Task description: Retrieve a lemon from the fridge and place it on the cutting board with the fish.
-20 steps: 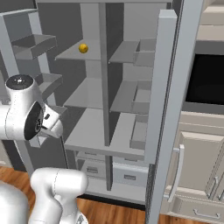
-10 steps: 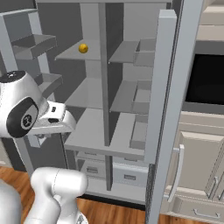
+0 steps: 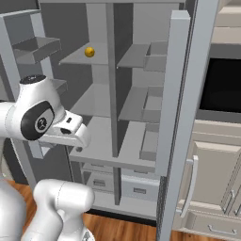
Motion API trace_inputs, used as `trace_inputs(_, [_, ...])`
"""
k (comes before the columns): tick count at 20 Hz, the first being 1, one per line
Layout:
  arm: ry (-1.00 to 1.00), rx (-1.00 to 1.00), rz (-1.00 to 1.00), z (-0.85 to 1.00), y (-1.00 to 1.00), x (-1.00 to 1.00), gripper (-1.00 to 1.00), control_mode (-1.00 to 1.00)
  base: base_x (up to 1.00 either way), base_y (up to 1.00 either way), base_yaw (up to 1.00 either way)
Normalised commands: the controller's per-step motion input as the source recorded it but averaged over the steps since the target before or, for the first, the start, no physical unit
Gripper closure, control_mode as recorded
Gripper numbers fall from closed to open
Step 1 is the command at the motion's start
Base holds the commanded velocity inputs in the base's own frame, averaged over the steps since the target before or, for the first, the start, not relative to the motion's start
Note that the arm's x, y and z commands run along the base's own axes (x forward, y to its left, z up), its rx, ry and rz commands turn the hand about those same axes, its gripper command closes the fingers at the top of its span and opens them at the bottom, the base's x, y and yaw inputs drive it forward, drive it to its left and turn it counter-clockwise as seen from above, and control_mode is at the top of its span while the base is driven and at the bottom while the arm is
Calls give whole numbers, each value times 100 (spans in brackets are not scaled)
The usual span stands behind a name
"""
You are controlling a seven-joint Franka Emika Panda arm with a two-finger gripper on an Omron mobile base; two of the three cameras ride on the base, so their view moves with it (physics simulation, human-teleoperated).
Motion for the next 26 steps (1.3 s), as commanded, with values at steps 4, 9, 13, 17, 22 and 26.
trace_inputs(4, [-3, 18, -3, 0, 0, -1, -100, -100, 0, 0, 0])
trace_inputs(9, [0, 0, 0, -2, 0, 0, -100, -100, 0, 0, 0])
trace_inputs(13, [0, 0, 0, 0, 0, 0, -100, -100, 0, 0, 0])
trace_inputs(17, [-3, 0, 0, -1, 2, 11, -100, -100, 0, 0, 0])
trace_inputs(22, [0, 0, 0, 0, 0, 0, -100, 100, 19, -28, 0])
trace_inputs(26, [0, 0, 0, 0, 0, 0, -100, 100, 19, -21, 0])
